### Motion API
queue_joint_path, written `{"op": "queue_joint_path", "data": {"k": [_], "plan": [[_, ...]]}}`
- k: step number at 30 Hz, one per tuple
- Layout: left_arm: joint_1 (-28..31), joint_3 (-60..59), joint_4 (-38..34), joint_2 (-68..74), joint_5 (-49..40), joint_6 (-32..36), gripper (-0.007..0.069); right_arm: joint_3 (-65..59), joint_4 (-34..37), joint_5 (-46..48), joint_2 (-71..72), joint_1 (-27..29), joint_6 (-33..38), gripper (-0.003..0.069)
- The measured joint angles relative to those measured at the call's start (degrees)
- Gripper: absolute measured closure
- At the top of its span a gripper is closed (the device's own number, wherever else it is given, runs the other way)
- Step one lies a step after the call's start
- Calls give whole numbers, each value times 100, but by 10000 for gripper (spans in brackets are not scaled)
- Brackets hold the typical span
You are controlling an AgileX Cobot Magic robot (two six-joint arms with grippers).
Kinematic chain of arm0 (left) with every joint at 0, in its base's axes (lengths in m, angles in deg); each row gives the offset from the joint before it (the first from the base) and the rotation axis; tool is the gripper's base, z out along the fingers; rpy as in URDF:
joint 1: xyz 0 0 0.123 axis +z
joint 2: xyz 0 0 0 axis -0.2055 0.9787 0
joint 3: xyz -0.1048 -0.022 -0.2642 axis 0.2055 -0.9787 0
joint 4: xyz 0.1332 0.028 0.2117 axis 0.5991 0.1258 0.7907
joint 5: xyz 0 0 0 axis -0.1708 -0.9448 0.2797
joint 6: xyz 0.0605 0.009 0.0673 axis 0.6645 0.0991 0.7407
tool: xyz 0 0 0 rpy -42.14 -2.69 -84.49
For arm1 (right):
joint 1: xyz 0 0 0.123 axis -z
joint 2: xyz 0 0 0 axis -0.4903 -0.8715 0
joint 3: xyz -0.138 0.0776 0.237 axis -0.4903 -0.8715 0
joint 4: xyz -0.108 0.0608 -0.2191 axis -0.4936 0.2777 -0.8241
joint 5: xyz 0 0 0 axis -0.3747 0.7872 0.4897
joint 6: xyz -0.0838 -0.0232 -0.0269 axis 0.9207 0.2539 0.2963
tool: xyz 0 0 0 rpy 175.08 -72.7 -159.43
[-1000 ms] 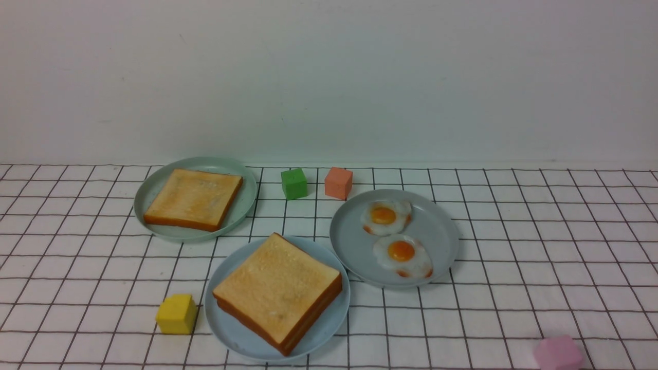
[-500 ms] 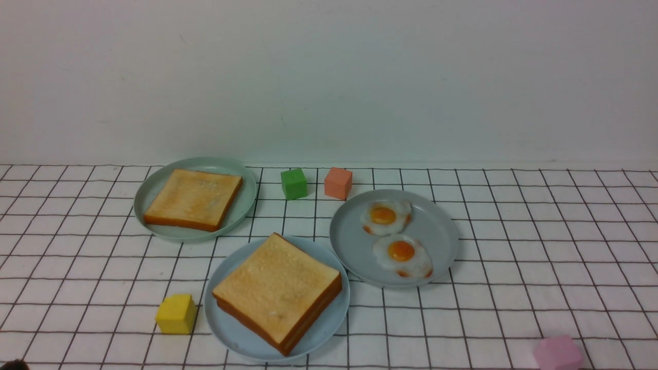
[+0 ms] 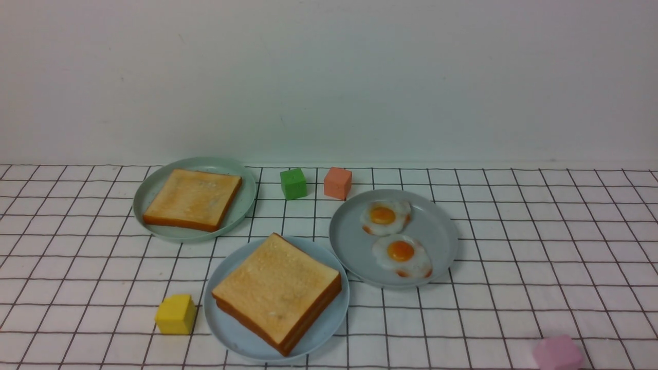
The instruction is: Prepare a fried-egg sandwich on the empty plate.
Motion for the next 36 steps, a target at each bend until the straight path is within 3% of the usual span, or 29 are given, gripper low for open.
{"op": "queue_joint_path", "data": {"k": [36], "plan": [[0,0,0,0,0,-3,638,0,-1,0,0,0,0,592]]}}
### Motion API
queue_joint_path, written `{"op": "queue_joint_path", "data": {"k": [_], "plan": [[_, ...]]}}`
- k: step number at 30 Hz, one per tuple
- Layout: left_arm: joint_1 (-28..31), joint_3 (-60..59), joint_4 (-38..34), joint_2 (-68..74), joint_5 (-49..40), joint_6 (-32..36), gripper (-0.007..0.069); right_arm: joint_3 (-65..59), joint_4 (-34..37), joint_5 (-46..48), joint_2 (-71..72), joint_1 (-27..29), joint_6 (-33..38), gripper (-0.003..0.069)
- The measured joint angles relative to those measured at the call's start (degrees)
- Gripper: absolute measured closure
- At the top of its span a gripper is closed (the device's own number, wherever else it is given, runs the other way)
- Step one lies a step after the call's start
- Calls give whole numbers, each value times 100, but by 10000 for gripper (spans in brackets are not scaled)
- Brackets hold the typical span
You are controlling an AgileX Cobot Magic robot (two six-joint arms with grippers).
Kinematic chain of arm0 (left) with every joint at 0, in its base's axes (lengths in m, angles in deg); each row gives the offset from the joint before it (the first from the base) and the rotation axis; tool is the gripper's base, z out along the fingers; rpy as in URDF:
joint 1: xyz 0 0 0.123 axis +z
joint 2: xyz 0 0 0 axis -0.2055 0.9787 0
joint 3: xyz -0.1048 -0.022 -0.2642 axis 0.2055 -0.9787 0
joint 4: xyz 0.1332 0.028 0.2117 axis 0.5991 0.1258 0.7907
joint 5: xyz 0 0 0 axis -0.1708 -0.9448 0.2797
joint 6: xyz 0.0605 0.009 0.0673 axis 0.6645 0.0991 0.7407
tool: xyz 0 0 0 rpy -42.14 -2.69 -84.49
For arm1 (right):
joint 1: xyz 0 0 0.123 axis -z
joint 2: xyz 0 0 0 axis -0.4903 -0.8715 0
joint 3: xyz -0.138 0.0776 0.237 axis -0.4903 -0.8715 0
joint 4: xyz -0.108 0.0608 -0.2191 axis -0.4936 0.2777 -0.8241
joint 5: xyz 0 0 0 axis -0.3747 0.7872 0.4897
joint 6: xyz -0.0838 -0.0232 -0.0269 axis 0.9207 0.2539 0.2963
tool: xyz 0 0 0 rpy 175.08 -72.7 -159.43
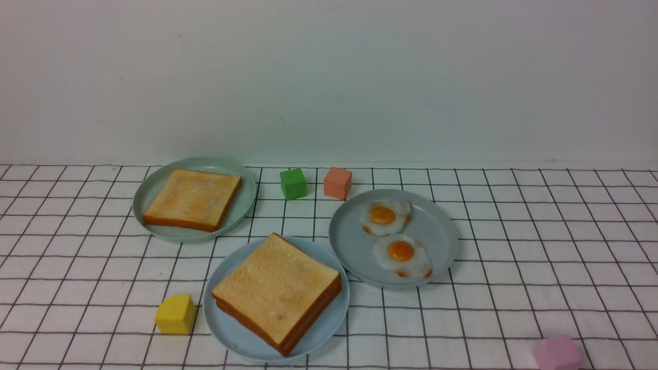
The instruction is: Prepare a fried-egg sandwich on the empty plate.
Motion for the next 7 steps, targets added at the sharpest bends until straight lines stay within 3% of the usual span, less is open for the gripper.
{"op": "queue_joint_path", "data": {"k": [7], "plan": [[0,0,0,0,0,0,638,0,-10,0,0,0,0,581]]}}
